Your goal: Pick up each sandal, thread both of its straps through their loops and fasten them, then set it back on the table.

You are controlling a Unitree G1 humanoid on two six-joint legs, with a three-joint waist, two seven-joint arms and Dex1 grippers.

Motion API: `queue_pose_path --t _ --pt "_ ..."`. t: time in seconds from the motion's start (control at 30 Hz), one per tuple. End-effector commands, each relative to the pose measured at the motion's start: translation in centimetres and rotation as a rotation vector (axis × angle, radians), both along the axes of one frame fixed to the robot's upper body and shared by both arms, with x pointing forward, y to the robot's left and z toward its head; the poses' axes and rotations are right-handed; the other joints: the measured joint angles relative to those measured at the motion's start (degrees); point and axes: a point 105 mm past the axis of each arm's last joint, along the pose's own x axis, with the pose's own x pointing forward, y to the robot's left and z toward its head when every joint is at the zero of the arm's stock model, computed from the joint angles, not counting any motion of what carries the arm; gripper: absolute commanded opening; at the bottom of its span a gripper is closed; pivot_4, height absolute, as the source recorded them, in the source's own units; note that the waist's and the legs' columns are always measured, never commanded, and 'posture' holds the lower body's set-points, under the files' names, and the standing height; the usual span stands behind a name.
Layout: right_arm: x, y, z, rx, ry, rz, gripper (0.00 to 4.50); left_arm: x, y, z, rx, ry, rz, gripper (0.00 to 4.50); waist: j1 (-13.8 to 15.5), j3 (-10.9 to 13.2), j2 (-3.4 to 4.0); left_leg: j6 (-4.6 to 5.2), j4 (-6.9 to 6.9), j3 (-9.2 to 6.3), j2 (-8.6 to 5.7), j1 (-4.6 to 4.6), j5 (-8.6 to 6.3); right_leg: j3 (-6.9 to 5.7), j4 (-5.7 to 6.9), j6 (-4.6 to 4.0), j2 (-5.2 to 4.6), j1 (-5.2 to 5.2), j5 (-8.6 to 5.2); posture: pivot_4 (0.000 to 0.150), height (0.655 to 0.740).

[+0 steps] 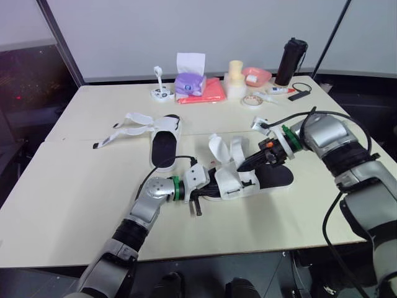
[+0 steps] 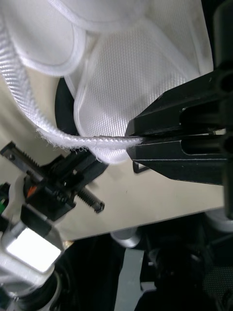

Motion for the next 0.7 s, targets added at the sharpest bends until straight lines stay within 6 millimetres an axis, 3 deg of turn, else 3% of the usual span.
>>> queue_pose_path --t 0.03,0.7 --pt "0.5 -0.9 -0.9 -0.054 -0.015 -0.01 0.04 -0.1 -0.1 0.1 0.004 -0.008 -0.006 0.0 0.0 0.0 0.0 0.0 0.0 0.01 0.0 0.0 0.0 0.0 0.0 0.0 0.0 0.0 0.0 0.15 0.74" --pt "-0.9 -1.0 0.0 -0.043 -0.05 0.054 0.04 0.1 0.0 0.2 0.009 -0.01 0.0 0.0 0.0 0.0 0.02 -0.01 -0.02 -0.01 0.0 -0.01 0.0 0.02 0.03 0.0 -0.01 -0.04 0.0 0.15 0.74"
